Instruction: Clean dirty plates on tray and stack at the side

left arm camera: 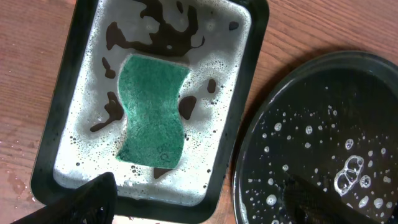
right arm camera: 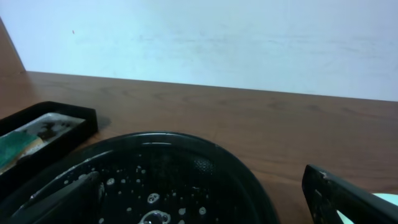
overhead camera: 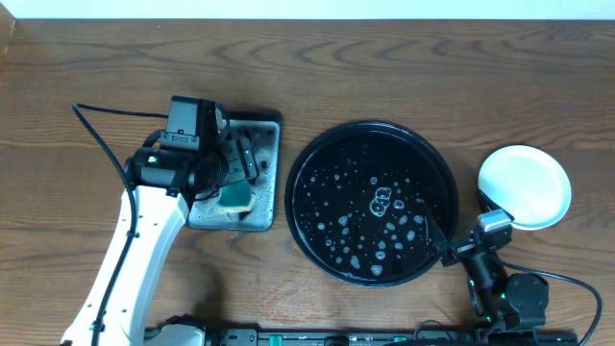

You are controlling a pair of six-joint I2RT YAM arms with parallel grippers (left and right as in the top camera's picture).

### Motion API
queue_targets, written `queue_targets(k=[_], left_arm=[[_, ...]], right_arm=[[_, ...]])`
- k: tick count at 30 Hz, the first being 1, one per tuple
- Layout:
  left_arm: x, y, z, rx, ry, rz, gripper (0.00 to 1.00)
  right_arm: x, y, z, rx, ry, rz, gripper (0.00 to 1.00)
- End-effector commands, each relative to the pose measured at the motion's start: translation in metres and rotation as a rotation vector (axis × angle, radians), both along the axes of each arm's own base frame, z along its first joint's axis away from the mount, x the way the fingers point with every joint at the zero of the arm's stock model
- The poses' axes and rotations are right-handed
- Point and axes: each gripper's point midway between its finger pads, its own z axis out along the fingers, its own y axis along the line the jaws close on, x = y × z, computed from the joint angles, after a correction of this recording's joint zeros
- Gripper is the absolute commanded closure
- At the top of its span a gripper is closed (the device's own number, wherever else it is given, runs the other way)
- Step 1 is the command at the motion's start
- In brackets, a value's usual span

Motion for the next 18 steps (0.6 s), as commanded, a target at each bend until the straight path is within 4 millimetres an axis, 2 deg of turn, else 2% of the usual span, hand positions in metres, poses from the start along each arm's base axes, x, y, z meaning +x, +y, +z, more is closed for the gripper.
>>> queue_targets(k=[1,10,14,16,18], left_arm=[[0.005,0.000,0.010,0.000,-0.027,-0.008,0.14],[0.005,0.000,0.010,0.000,-0.027,-0.008,0.14],[-0.007,0.000,0.019,-0.003,-0.072,-0.014,0.14],[-0.016,0.005,0.026,0.008,-0.109,-0.004,0.14],[-0.021,0.024,0.035,0.084,-0.188,0.045,0.14]], right_arm=[[0.000,0.000,-0.001,-0.017,-0.008,-0.004,0.01],[0.000,0.000,-0.001,-0.017,-0.008,-0.004,0.01],[0.000,-0.001,-0.001,-0.017,-0.008,-0.004,0.01],[0.000,-0.001,-0.001,-0.017,-0.008,-0.004,0.01],[0.000,0.000,-0.001,-0.017,-0.008,-0.004,0.01]])
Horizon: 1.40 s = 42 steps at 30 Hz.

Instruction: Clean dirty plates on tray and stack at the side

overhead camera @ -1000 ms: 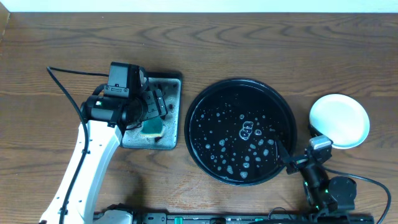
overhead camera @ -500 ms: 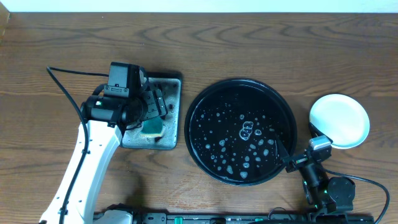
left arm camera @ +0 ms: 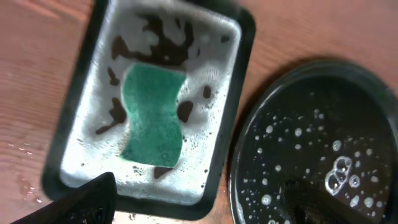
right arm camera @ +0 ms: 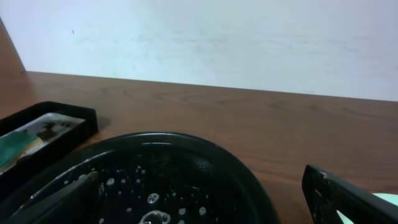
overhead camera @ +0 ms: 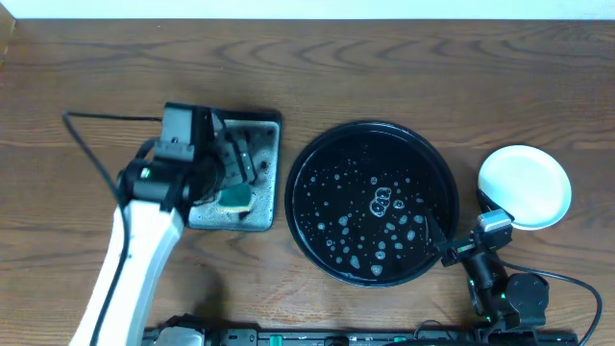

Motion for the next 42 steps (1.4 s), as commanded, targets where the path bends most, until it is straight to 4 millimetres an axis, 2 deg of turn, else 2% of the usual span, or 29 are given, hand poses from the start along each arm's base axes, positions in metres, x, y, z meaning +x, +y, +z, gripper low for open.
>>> queue_targets(k=[1,6,11,18,24,35,42], left_arm=[[-0.014,0.025,0.019,0.098,-0.124,0.063,0.14],[-0.022,0.033,0.051,0.073,-0.438,0.075,0.14],[-0.034,0.035,0.063,0.088,-0.722,0.038,0.14],[-0.058,0.043,0.045,0.116,-0.929,0.050,0.14],[-0.067,0.052,0.032,0.128,-1.003,0.088,0.14],[-0.052,0.055,-0.010,0.148,-1.023,0.098,0.14],[-0.052,0.055,-0.012,0.149,-1.014,0.097,0.14]], right_arm=[[0.000,0.000,-0.001,-0.017,-0.008,-0.004,0.01],[0.000,0.000,-0.001,-0.017,-0.008,-0.004,0.01],[0.000,-0.001,-0.001,-0.017,-0.008,-0.004,0.01],[0.000,0.000,-0.001,-0.017,-0.008,-0.004,0.01],[0.000,0.000,-0.001,-0.017,-0.008,-0.004,0.01],[0.000,0.000,-0.001,-0.017,-0.008,-0.004,0.01],[0.000,0.000,-0.001,-0.017,-0.008,-0.004,0.01]])
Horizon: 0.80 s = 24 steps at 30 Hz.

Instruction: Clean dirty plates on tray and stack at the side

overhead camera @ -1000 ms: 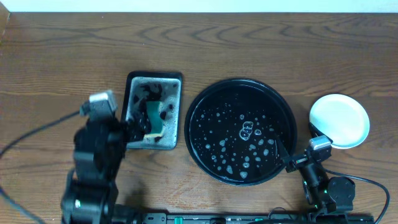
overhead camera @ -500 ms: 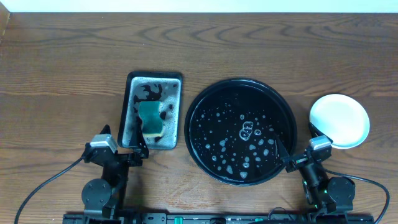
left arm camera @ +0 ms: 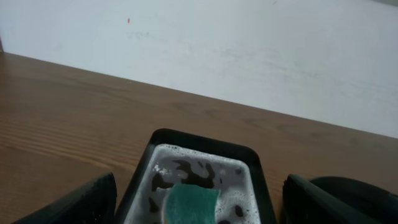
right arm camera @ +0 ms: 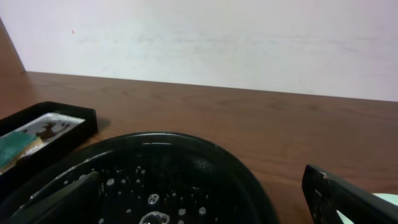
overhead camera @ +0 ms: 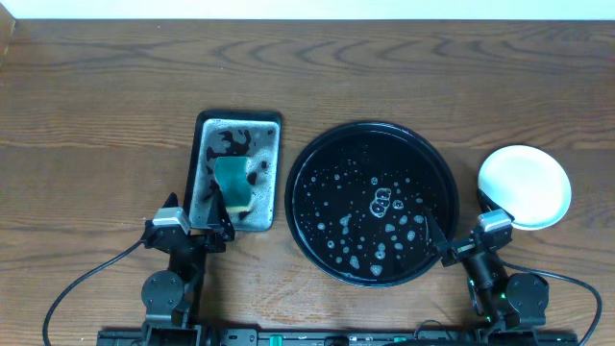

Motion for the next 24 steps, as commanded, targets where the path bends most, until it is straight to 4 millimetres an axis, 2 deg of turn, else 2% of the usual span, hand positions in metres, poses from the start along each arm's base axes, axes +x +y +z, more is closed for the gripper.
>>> queue_targets(k=[1,4,10,24], left_arm=[[0.000,0.004,0.001,0.021,-0.009,0.018,0.14],[0.000,0.004,-0.003,0.022,0.011,0.018,0.14],[-0.003,0.004,-0.030,0.029,0.118,0.017,0.14],[-0.002,0.004,-0.038,0.031,0.154,0.017,0.14]], right_arm=[[0.000,0.000,-0.001,-0.017,-0.007,-0.004,0.01],[0.000,0.000,-0.001,-0.017,-0.007,-0.004,0.01],[0.000,0.000,-0.001,-0.017,-0.007,-0.004,0.01],[0.000,0.000,-0.001,-0.017,-0.007,-0.004,0.01]])
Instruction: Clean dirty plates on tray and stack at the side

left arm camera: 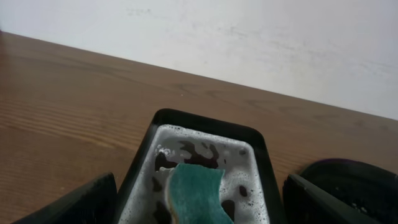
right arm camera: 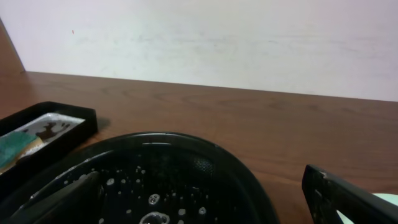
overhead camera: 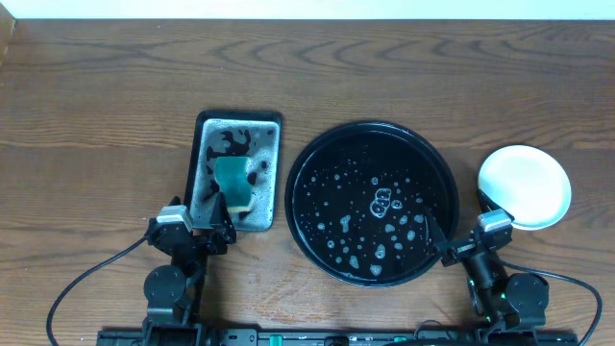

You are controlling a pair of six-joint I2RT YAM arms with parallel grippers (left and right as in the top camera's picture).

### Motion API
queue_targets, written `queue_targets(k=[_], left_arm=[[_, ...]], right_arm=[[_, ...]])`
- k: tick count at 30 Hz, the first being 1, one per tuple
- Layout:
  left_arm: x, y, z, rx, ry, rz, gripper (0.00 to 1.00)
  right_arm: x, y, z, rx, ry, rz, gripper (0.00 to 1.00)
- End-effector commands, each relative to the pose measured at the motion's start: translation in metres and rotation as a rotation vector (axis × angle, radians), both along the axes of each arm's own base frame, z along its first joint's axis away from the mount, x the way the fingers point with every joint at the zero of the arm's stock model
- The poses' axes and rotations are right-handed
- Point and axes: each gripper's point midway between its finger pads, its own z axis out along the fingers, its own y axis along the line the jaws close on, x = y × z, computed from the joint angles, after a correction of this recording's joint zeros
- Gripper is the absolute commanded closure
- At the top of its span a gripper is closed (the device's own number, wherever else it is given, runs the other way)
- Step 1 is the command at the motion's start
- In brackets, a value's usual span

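A white plate [overhead camera: 525, 186] lies on the table right of the round black tray [overhead camera: 332, 173], which holds only soap bubbles. Its edge shows low right in the right wrist view [right arm camera: 388, 202]. A green sponge [overhead camera: 233, 185] lies in foam in the small rectangular tray [overhead camera: 237, 117]. My left gripper [overhead camera: 197, 216] sits at the near end of that tray, open and empty, with the sponge [left arm camera: 194, 196] just ahead. My right gripper [overhead camera: 459, 217] rests open at the round tray's near right rim [right arm camera: 205, 149], holding nothing.
Bare brown wood surrounds both trays. A pale wall rises behind the table's far edge [left arm camera: 205, 37]. Both arms are folded low at the front edge, cables trailing beside them.
My left gripper has shifted slightly at the near end of the soap tray, so the sponge looks a little closer in its view. Nothing else has moved.
My left arm reached out over the soap tray, open above the sponge lying in the foam. Then it stood a little higher. By 0.8 s ago it had folded back to the table's front edge, where it stays. The right arm, plate and trays kept still.
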Motion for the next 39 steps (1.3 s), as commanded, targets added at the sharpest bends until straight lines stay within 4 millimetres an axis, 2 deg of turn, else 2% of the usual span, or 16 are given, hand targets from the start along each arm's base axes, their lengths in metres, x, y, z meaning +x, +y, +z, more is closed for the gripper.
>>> queue_targets(k=[1,6,10,39], left_arm=[[-0.002,0.005,-0.017,0.027,0.060,0.020,0.14],[-0.002,0.005,-0.016,0.027,0.057,0.020,0.14],[-0.002,0.005,-0.007,0.024,0.016,0.024,0.14],[-0.002,0.005,-0.009,0.025,0.026,0.023,0.14]], right_arm=[[0.000,0.000,-0.001,-0.017,-0.007,-0.004,0.01],[0.000,0.000,-0.001,-0.017,-0.007,-0.004,0.01],[0.000,0.000,-0.001,-0.017,-0.007,-0.004,0.01],[0.000,0.000,-0.001,-0.017,-0.007,-0.004,0.01]])
